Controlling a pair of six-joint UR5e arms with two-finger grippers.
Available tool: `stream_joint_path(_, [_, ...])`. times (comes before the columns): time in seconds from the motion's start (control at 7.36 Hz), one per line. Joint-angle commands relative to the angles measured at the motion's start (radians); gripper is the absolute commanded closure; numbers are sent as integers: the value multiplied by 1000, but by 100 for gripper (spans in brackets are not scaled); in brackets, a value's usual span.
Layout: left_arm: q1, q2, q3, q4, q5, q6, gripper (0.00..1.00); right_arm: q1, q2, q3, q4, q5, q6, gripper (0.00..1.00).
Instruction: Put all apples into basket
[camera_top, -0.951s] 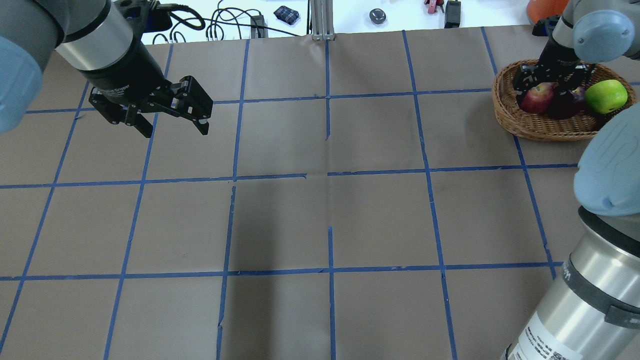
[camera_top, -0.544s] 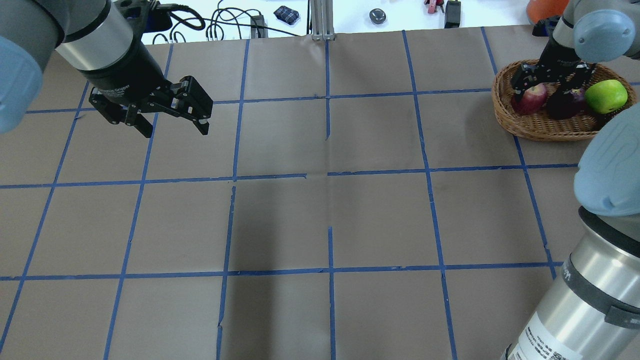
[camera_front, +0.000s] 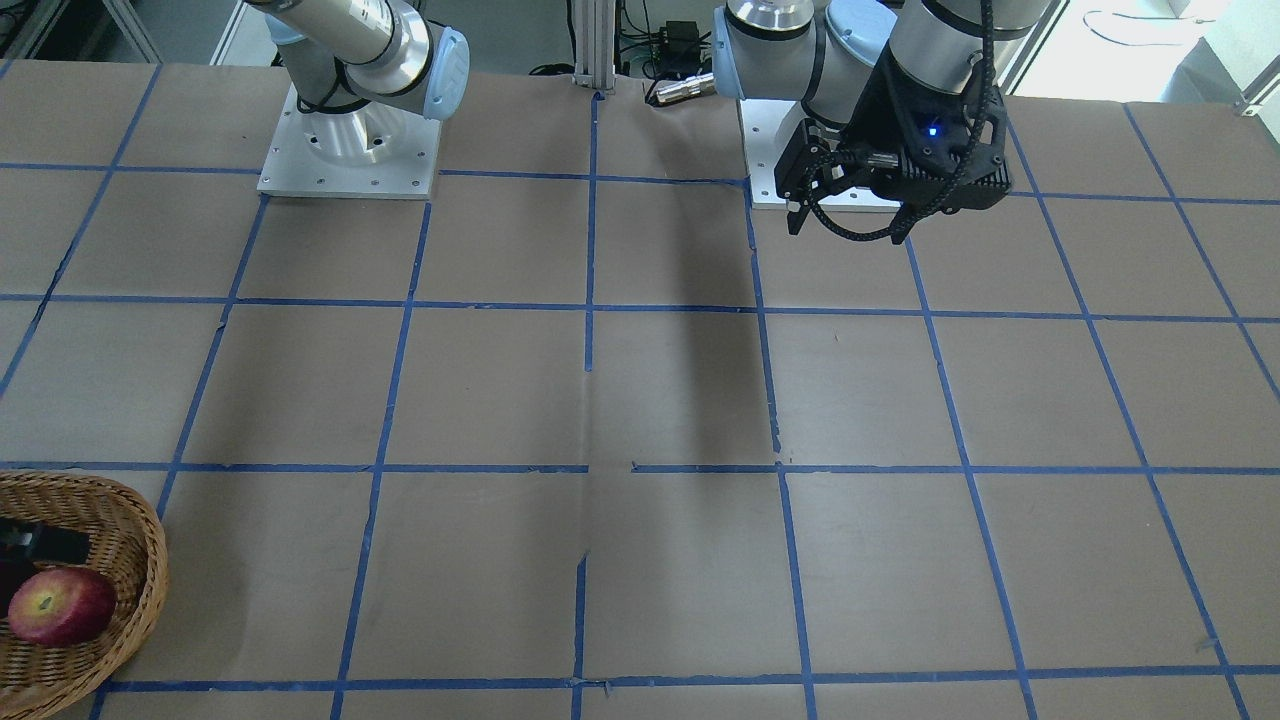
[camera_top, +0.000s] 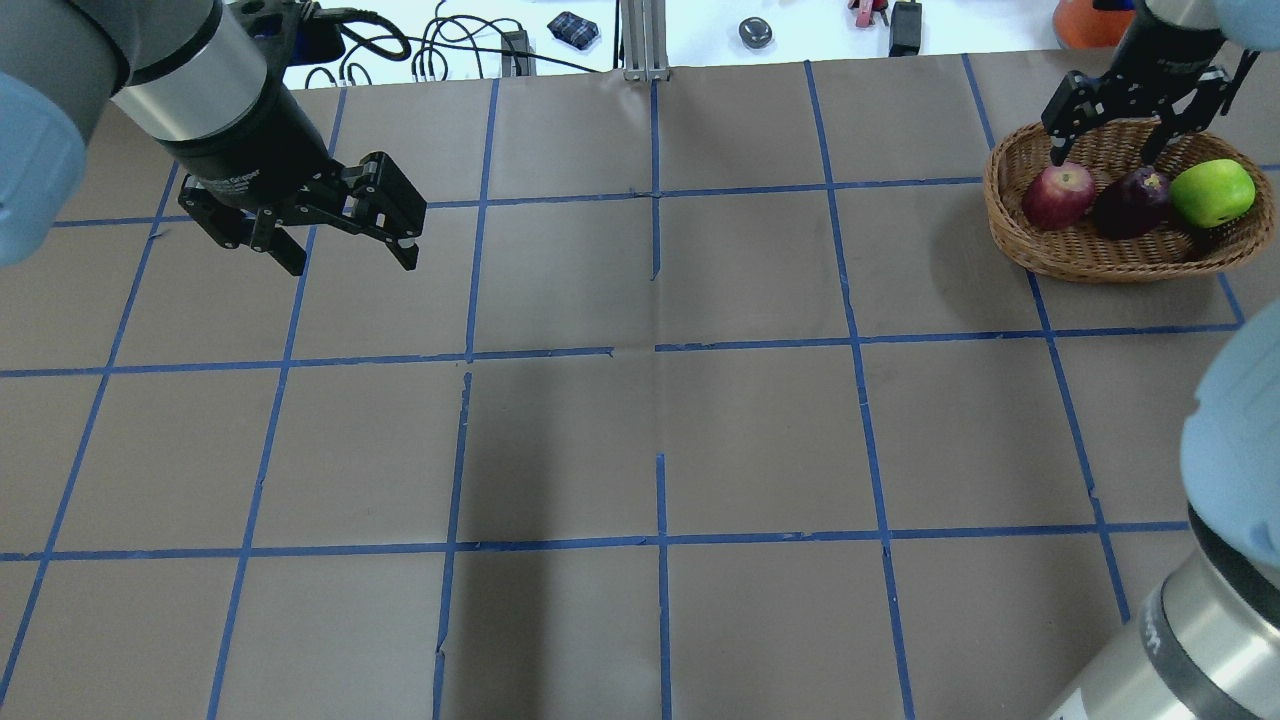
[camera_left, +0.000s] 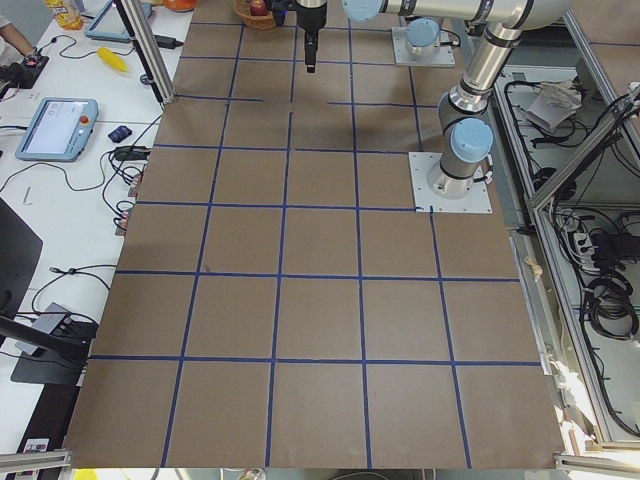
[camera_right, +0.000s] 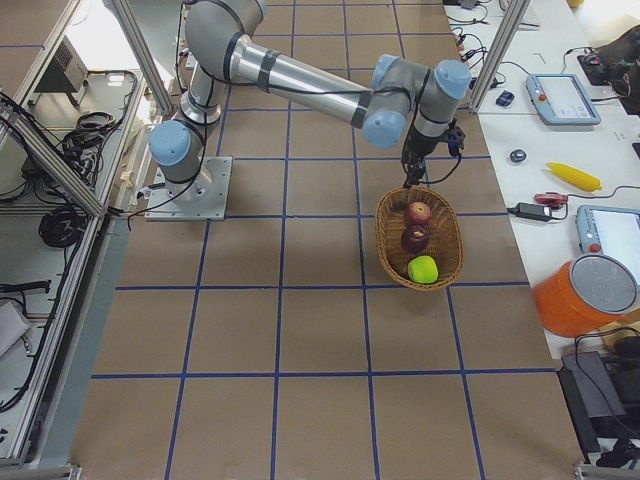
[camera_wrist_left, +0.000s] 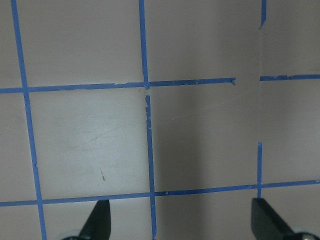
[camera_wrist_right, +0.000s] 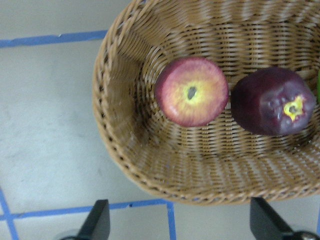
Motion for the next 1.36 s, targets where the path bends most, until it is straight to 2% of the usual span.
stream_joint_path(0.0, [0,0,0,0,0,0,0,128,-201,11,197,4,124,0])
stream_joint_path(0.27, [0,0,0,0,0,0,0,260,-299,89,205,2,233,0])
stream_joint_path(0.54, [0,0,0,0,0,0,0,268,-396,222,188,22,221,0])
stream_joint_path(0.82, [0,0,0,0,0,0,0,268,-421,306,121,28,224,0])
stream_joint_path(0.95, [0,0,0,0,0,0,0,268,-422,304,100,31,223,0])
stream_joint_path(1.09, [0,0,0,0,0,0,0,270,-421,297,101,98,221,0])
stream_joint_path(1.22, [0,0,2,0,0,0,0,268,-421,295,99,94,224,0])
